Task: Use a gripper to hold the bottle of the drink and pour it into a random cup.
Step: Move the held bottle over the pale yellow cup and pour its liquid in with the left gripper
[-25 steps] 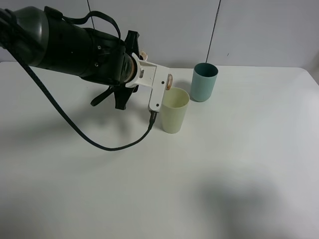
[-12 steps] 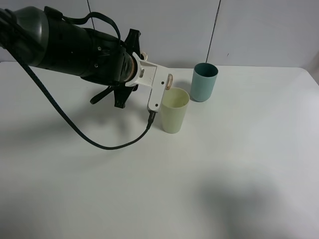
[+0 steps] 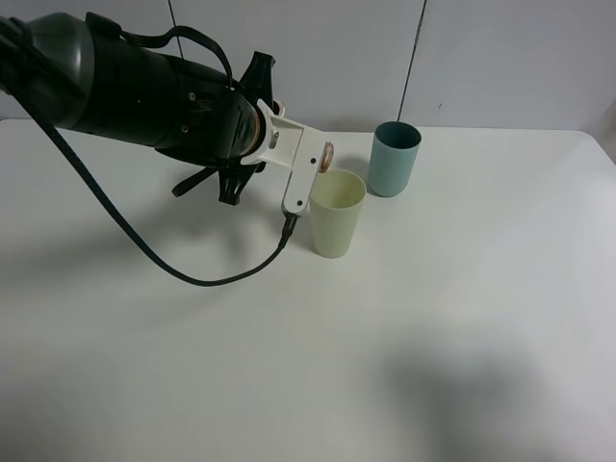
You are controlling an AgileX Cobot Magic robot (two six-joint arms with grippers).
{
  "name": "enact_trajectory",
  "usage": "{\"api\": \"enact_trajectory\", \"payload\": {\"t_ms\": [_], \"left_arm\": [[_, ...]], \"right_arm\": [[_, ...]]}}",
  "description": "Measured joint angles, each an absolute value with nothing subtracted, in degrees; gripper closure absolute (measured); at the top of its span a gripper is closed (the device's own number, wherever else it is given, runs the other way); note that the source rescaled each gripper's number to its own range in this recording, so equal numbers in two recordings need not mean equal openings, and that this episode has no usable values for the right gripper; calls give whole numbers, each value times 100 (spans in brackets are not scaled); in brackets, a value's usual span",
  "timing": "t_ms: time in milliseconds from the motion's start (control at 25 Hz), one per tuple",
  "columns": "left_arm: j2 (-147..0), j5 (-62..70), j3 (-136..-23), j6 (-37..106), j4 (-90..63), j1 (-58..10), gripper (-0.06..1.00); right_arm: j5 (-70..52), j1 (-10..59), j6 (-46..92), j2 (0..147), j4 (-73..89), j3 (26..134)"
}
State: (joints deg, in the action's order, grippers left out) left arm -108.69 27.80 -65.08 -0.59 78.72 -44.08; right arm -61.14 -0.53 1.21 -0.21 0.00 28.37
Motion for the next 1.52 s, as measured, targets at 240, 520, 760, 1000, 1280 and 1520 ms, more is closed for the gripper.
{"api": "enact_trajectory", "payload": {"t_ms": [240,520,760,1000,1280,1520], "left_arm": [[-10869,2806,-6508,-101,8056,-4408,93],[-10869,2880,-6508,-121,8209,-4408,93],[-10869,2882,-6508,-133,8236,-4408,93],[-10869,2887,-6508,-285,8347,-4408,93],[-10869,2923,-6508,-380,8503,-4408,93],[-10869,2930,-6508,-380,8548,-4408,93]], "right_arm": [[-6114,-53,121,-21,0,2837],[-6114,-53,121,-21,0,2837],[-6114,-53,121,-21,0,2837],[-6114,-53,121,-21,0,2837],[-6114,-53,121,-21,0,2837],[-6114,-53,121,-21,0,2837]]}}
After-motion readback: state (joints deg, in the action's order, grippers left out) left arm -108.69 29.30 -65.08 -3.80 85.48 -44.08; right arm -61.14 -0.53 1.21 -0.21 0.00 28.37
